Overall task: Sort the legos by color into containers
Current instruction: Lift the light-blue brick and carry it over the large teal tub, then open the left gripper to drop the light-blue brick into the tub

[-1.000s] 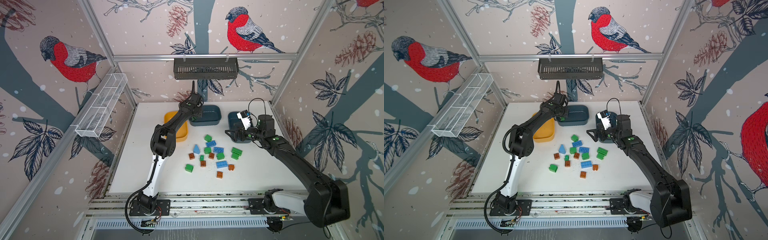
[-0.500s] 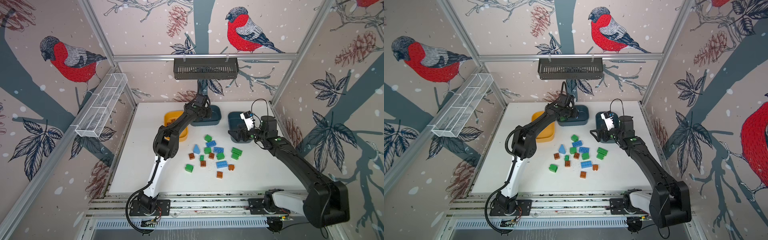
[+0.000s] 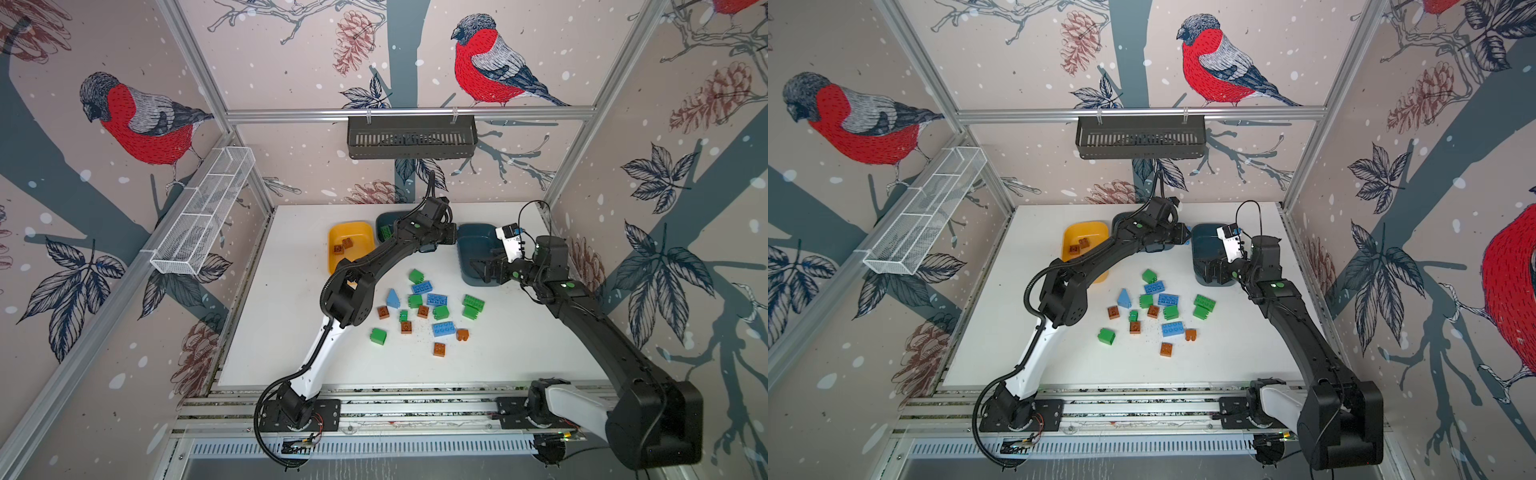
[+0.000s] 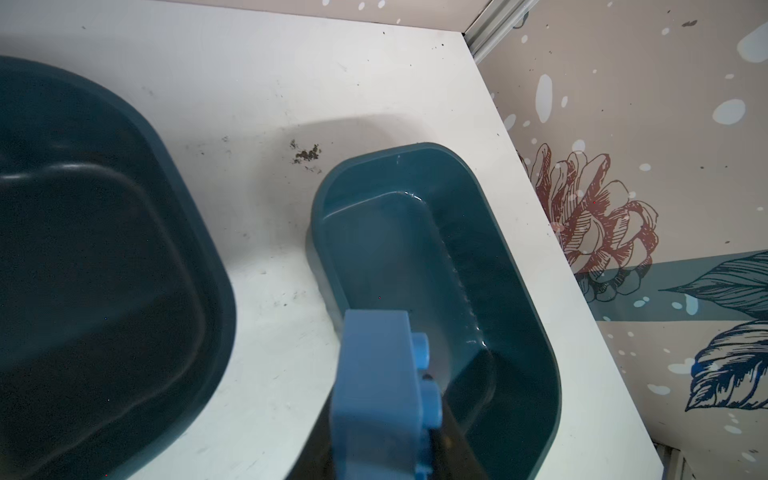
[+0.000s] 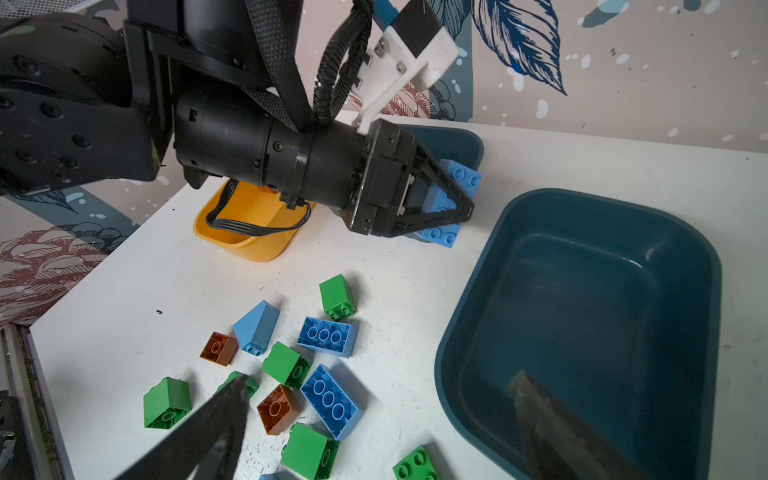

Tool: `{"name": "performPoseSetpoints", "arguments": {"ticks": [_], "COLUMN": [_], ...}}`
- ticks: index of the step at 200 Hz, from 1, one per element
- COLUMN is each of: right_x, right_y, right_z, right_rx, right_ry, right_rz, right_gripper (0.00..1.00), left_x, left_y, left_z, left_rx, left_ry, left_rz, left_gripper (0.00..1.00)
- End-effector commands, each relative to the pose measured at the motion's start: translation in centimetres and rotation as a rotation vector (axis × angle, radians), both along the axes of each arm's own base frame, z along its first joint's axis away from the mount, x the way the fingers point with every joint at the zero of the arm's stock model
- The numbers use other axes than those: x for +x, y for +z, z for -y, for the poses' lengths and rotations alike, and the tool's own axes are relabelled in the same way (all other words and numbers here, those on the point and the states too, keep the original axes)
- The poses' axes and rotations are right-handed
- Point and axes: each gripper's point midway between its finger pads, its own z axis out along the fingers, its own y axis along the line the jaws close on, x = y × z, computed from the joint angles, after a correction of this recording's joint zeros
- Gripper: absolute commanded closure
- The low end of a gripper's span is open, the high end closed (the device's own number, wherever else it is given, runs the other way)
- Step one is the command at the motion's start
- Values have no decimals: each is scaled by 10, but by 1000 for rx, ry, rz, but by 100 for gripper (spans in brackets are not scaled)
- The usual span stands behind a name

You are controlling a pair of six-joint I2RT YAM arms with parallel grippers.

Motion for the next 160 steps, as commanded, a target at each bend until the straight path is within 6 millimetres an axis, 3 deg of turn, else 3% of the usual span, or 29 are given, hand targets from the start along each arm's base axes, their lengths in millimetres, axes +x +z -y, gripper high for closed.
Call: {"name": "performPoseSetpoints", "arguments": {"ticks": [1,94,116,141,160], "right_x": [0,-8,-7,-6,-7], "right_y": [1,1,2,3,4], "right_z": [5,14,14,15,16], "right_rx": [-2,6,6,6,8], "right_ry": [-30,-61,-63,-65,-65], "right_rz": [9,7,10,13,12], "right_gripper": [0,1,1,1,1], "left_x": [7,20,23,23,23], "left_y": [12,-2,1,13,30], "left_z": [18,49,50,49,43], "left_rx": [-66,-159,-162,-156,-140], "left_ry": [23,47,47,45,42], "left_rz": [42,110,125,152,184], "left_gripper": [84,83,72,45,34]}}
